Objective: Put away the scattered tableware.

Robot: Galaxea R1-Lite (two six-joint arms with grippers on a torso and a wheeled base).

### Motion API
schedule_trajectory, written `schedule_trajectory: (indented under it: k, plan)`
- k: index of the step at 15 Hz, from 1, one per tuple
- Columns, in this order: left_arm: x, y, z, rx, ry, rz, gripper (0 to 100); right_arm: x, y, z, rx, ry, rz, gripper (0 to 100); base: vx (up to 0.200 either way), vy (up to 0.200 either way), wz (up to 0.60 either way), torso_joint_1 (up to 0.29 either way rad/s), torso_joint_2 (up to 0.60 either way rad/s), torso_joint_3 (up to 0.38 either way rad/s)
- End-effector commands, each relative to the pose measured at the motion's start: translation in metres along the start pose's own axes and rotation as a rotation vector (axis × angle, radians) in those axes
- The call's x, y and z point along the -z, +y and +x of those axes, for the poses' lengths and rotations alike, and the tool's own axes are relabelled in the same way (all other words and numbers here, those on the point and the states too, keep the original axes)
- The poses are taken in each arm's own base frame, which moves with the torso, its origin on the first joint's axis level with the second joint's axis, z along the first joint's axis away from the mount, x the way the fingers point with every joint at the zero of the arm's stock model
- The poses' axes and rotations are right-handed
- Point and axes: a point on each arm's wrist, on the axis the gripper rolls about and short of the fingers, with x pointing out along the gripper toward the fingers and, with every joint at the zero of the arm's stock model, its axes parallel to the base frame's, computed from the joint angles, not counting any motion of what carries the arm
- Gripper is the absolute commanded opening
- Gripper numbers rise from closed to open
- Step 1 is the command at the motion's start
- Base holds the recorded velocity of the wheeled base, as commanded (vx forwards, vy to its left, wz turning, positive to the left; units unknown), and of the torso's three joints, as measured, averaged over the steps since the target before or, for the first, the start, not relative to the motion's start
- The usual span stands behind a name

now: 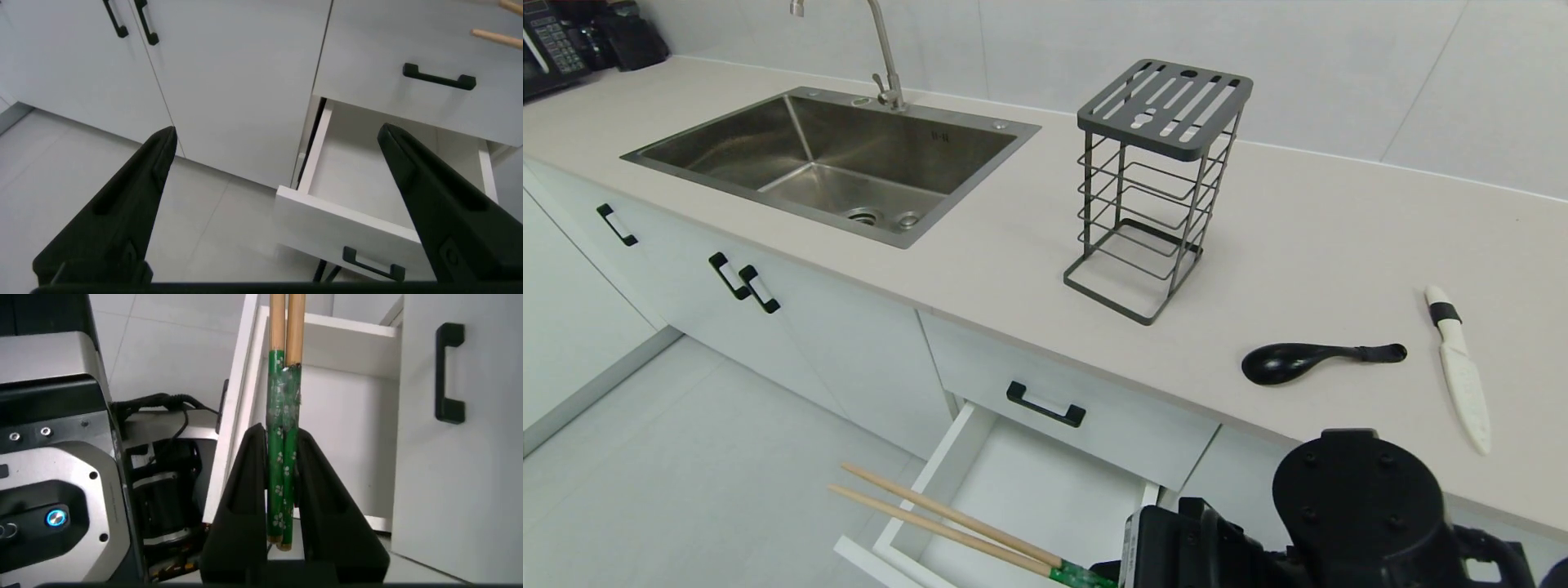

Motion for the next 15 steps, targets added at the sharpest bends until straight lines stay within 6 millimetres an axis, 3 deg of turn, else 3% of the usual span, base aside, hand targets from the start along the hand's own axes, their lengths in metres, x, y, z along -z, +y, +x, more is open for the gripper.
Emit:
schedule_trajectory:
  k: [1,4,15]
  plan:
    - [0.000,0.000,0.000,0.000,0.001,0.001,100,-0.005,0.001,0.002,-0.017,-0.024,-0.005,0,0.000,0.000,0.00,-0.036,0.06,0.036]
    - [0.000,0.000,0.000,0.000,0.001,0.001,100,-0.017,0.003,0.006,-0.038,-0.088,0.012,0,0.000,0.000,0.00,0.000,0.00,0.000]
    - [0.000,0.000,0.000,0.000,0.001,0.001,100,-0.020,0.002,0.007,-0.003,-0.124,0.066,0,0.000,0.000,0.00,0.000,0.00,0.000]
